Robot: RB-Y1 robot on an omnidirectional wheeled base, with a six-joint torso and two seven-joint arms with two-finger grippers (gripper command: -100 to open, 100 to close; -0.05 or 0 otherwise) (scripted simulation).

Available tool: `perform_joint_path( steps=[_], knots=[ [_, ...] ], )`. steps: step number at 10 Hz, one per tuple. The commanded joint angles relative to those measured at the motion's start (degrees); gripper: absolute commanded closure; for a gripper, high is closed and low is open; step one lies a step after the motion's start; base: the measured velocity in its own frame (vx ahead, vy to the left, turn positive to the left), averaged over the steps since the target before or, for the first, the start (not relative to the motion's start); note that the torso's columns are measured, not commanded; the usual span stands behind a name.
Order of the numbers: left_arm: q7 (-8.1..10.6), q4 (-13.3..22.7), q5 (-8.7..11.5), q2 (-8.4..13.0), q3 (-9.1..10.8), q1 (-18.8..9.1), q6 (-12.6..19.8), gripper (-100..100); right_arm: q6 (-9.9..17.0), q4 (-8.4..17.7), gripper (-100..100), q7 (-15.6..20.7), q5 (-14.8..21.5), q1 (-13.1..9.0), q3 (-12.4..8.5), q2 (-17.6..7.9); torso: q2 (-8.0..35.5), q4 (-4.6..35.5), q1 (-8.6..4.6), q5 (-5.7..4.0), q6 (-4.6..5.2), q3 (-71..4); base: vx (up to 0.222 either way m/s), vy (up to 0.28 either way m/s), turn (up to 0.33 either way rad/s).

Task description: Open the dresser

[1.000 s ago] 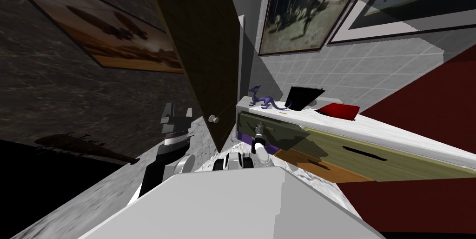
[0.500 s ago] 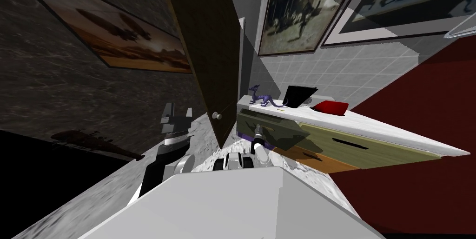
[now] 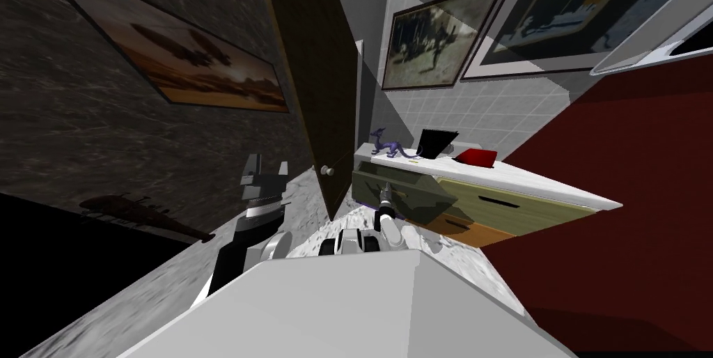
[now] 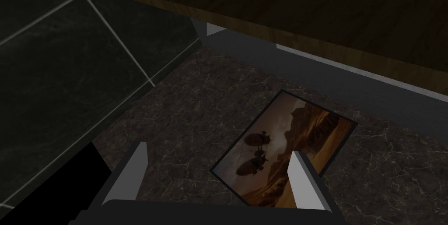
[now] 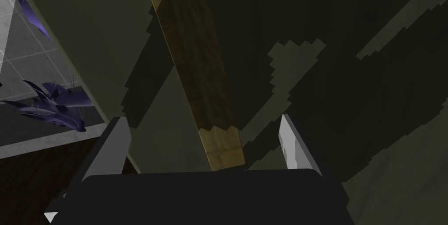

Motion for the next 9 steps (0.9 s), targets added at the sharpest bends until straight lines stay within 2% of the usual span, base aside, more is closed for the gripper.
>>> perform_joint_path(
  steps=[1,2,3,4,5,6,8,9],
  knots=[
    [0.0,0.0,0.0,0.0,0.0,0.0,0.0,0,-3.0,-1.8,-100,4.2,-2.7,-0.2,-1.2,1.0,0.0,-0.1,-0.01,-0.04,-0.07,0.0,0.037,0.006,-0.075],
    [0.0,0.0,0.0,0.0,0.0,0.0,0.0,0,-3.0,-1.8,-100,4.9,-2.7,-0.2,-1.2,1.0,0.1,0.0,0.03,-0.04,-0.06,0.1,0.022,0.007,-0.046],
    [0.0,0.0,0.0,0.0,0.0,0.0,0.0,0,-4.7,-3.0,-100,7.1,-4.3,-0.1,-1.8,1.7,0.3,0.0,0.06,-0.04,-0.06,0.2,0.011,0.013,-0.099],
    [0.0,0.0,0.0,0.0,0.0,0.0,0.0,0,-4.7,-3.0,-100,7.6,-4.3,-0.1,-1.8,1.7,0.4,0.0,0.08,-0.03,-0.03,0.2,0.005,0.014,-0.056],
    [0.0,0.0,0.0,0.0,0.0,0.0,0.0,0,-6.4,-4.2,-100,9.6,-5.9,-0.1,-2.4,2.5,0.4,0.0,0.08,-0.03,-0.05,0.3,0.005,0.016,-0.102],
    [0.0,0.0,0.0,0.0,0.0,0.0,0.0,0,-6.4,-4.2,-100,10.2,-5.9,-0.1,-2.4,2.5,0.4,0.0,0.07,-0.03,-0.03,0.2,0.001,0.014,-0.055],
    [0.0,0.0,0.0,0.0,0.0,0.0,0.0,0,-9.8,-6.6,-100,14.2,-9.2,0.1,-3.6,3.9,0.3,0.0,0.06,-0.04,-0.03,0.2,0.004,0.019,-0.117],
    [0.0,0.0,0.0,0.0,0.0,0.0,0.0,0,-9.8,-6.6,-100,15.5,-9.2,0.1,-3.6,3.9,0.3,0.0,0.08,-0.03,-0.03,0.2,0.008,0.018,-0.065]
  ],
)
